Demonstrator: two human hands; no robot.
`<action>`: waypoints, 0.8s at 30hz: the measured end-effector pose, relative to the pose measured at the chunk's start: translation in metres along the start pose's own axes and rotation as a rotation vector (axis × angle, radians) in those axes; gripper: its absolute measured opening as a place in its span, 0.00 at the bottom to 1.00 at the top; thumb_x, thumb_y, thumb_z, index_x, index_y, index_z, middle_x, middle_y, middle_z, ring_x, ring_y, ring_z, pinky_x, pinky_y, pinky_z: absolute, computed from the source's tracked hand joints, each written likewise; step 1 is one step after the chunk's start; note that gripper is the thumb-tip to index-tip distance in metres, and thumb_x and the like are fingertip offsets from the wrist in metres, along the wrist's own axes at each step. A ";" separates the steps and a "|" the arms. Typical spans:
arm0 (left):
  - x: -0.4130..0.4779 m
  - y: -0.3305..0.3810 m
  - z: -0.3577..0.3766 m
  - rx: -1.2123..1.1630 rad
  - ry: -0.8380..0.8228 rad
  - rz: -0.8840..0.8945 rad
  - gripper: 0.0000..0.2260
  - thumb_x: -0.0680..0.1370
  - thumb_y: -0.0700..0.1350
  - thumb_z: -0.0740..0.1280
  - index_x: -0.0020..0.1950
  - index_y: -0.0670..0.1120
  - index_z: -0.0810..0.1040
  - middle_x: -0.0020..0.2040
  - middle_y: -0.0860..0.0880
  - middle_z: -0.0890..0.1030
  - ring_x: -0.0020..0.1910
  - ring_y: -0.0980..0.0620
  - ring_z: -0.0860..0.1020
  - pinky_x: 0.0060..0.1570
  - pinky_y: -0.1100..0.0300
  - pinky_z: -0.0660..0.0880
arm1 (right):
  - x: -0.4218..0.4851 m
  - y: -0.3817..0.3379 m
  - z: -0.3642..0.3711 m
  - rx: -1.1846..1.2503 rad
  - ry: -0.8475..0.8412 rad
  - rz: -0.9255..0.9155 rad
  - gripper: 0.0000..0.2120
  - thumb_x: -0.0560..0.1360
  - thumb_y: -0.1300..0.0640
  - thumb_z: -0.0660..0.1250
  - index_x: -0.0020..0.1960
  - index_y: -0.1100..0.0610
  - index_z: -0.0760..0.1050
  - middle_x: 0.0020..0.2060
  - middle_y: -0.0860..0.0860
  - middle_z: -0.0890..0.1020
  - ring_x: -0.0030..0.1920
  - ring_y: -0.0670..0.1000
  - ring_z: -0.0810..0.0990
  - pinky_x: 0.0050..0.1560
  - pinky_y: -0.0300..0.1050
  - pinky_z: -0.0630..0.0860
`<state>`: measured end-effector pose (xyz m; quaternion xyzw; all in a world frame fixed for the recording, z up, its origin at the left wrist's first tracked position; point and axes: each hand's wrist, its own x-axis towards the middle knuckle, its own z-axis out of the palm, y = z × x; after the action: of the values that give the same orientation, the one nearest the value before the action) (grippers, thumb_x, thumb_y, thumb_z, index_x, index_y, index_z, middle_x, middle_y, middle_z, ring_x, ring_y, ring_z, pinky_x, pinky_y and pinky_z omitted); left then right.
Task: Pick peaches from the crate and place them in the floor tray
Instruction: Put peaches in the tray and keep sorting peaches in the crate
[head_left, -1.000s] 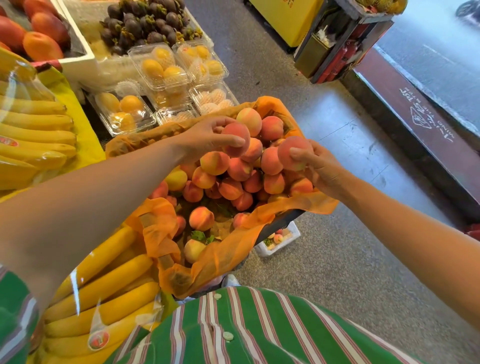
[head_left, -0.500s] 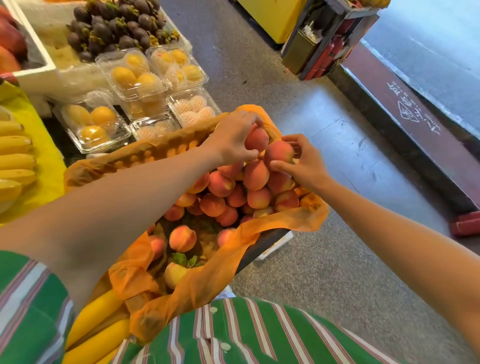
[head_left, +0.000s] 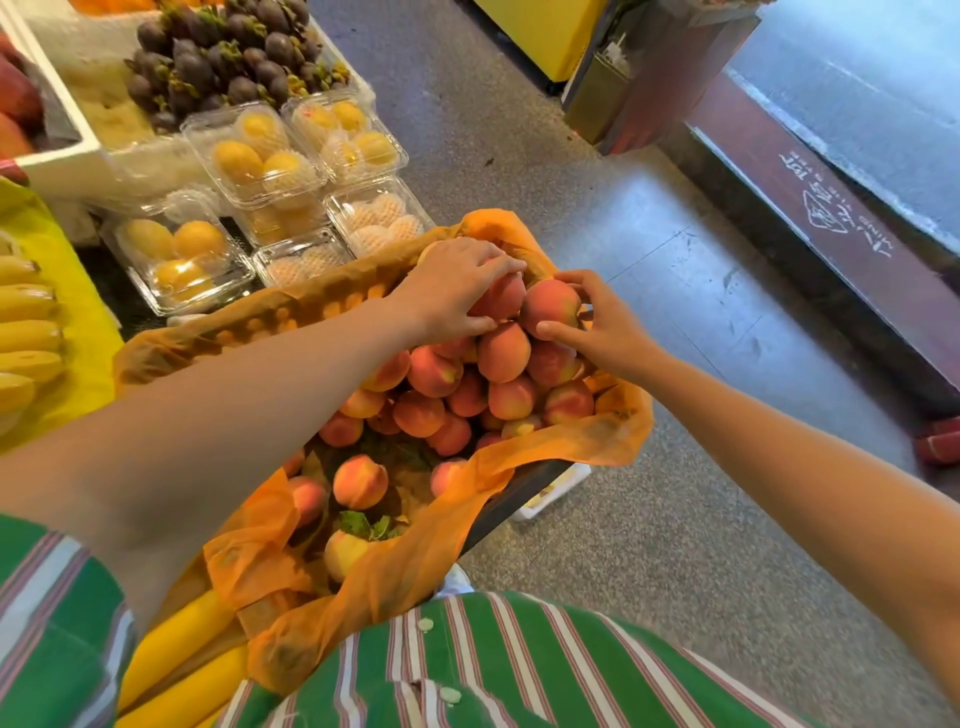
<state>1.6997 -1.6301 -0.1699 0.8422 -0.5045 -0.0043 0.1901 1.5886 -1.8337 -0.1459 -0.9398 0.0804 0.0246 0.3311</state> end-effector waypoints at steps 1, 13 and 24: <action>-0.001 0.000 -0.001 0.004 -0.002 -0.008 0.35 0.68 0.53 0.74 0.72 0.47 0.67 0.67 0.42 0.72 0.67 0.41 0.69 0.64 0.45 0.66 | 0.000 0.000 -0.001 -0.005 -0.011 0.005 0.31 0.71 0.52 0.75 0.69 0.56 0.66 0.64 0.53 0.74 0.62 0.51 0.73 0.59 0.45 0.72; -0.051 -0.005 -0.034 -0.093 0.113 0.029 0.23 0.69 0.47 0.73 0.62 0.44 0.75 0.57 0.41 0.74 0.56 0.41 0.73 0.54 0.49 0.71 | -0.002 -0.040 0.007 -0.137 0.207 -0.272 0.33 0.66 0.40 0.68 0.64 0.60 0.73 0.62 0.59 0.74 0.66 0.56 0.69 0.65 0.43 0.62; -0.105 -0.002 -0.038 -0.354 -0.651 -0.244 0.06 0.74 0.49 0.72 0.45 0.47 0.84 0.43 0.51 0.84 0.41 0.54 0.80 0.42 0.58 0.77 | -0.038 -0.088 0.065 0.159 -0.306 -0.358 0.11 0.74 0.61 0.72 0.55 0.62 0.78 0.47 0.54 0.83 0.47 0.48 0.81 0.49 0.42 0.78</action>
<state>1.6570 -1.5276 -0.1545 0.8049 -0.4259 -0.3808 0.1605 1.5658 -1.7203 -0.1389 -0.8954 -0.1368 0.1012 0.4115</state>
